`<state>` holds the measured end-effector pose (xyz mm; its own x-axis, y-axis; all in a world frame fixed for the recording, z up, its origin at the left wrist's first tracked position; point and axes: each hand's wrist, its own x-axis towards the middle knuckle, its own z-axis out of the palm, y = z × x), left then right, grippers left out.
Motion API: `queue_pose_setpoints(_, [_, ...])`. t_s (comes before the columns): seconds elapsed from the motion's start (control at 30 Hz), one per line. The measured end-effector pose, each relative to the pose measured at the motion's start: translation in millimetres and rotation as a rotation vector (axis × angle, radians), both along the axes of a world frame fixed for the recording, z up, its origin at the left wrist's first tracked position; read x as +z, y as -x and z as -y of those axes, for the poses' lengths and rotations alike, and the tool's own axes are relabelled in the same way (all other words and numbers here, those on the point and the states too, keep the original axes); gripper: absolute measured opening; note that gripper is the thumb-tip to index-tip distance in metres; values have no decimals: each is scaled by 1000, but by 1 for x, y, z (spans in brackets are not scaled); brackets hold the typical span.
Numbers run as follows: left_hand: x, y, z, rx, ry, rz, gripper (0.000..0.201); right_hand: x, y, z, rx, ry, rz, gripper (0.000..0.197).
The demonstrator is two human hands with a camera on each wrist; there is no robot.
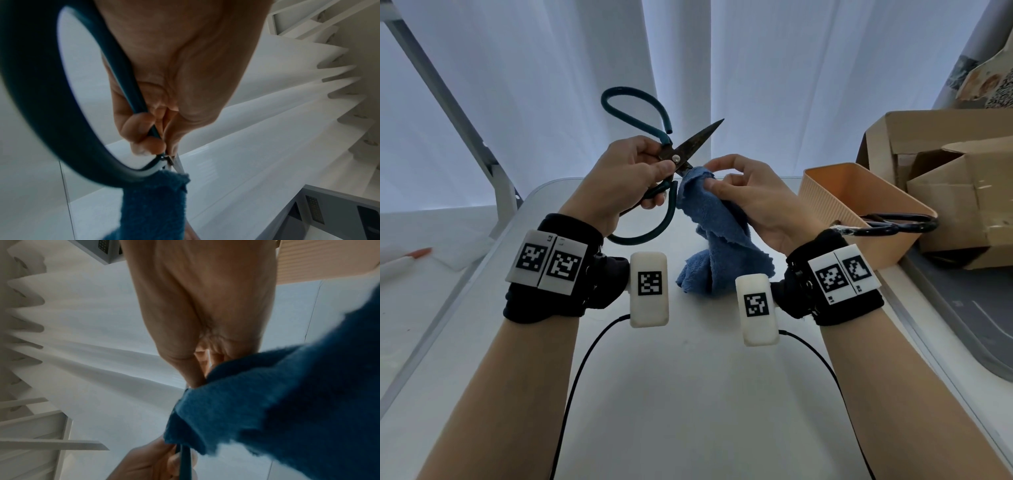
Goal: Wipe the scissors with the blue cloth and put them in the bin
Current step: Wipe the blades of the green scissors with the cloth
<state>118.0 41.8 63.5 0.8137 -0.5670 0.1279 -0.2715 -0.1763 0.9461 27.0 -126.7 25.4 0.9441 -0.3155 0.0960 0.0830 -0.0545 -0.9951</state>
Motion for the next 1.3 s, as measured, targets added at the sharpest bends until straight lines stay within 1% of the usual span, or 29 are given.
queue_pose_setpoints(0.1, [0, -2, -1, 23, -1, 1, 10, 1, 2, 1, 64, 10, 3, 34])
queue_pose_setpoints(0.17, [0, -2, -1, 29, 0, 2, 12, 1, 1, 0, 37, 49, -13, 31])
queue_pose_setpoints(0.23, [1, -3, -2, 43, 4, 0, 15, 1, -1, -2, -18, 89, -38, 20])
queue_pose_setpoints(0.3, [1, -4, -3, 52, 10, -8, 18, 0, -1, -2, -27, 66, -37, 15])
queue_pose_setpoints(0.47, [1, -8, -7, 71, 11, -4, 18, 2, 3, 2, 70, 21, -24, 32])
queue_pose_setpoints(0.53, [1, -9, -8, 72, 9, 1, 17, 2, 3, 3, 61, 30, -41, 27])
queue_pose_setpoints(0.63, [1, -12, -10, 87, 6, 2, 17, 2, 3, 2, 6, 72, -102, 13])
queue_pose_setpoints(0.7, [2, -14, -13, 101, 17, -4, 17, 3, 3, 3, -79, 81, -133, 5])
queue_pose_setpoints(0.8, [4, -16, -18, 86, 16, -16, 14, 1, 3, 12, -257, 36, -119, 10])
queue_pose_setpoints(0.87, [5, -15, -21, 34, -13, -7, 13, 0, 4, 15, -318, -18, -78, 18])
queue_pose_setpoints(0.9, [6, -14, -21, 3, -32, 0, 15, -1, 4, 15, -319, -47, -49, 21])
queue_pose_setpoints(0.97, [7, -11, -20, -46, -68, 15, 16, 1, 5, 12, -265, -137, 16, 24])
queue_pose_setpoints(1.07, [6, -7, -15, -76, -105, 28, 15, 9, 6, 2, -99, -283, 102, 20])
queue_pose_setpoints(1.13, [5, -4, -11, -80, -112, 34, 16, 12, 5, -3, -12, -359, 120, 24])
queue_pose_setpoints(1.2, [4, -2, -9, -76, -109, 41, 17, 14, 5, -7, 40, -351, 109, 23])
queue_pose_setpoints(1.27, [4, -2, -7, -72, -106, 50, 19, 12, 6, -8, 67, -320, 106, 10])
queue_pose_setpoints(1.3, [4, -1, -7, -72, -104, 53, 19, 11, 6, -8, 66, -344, 111, 9])
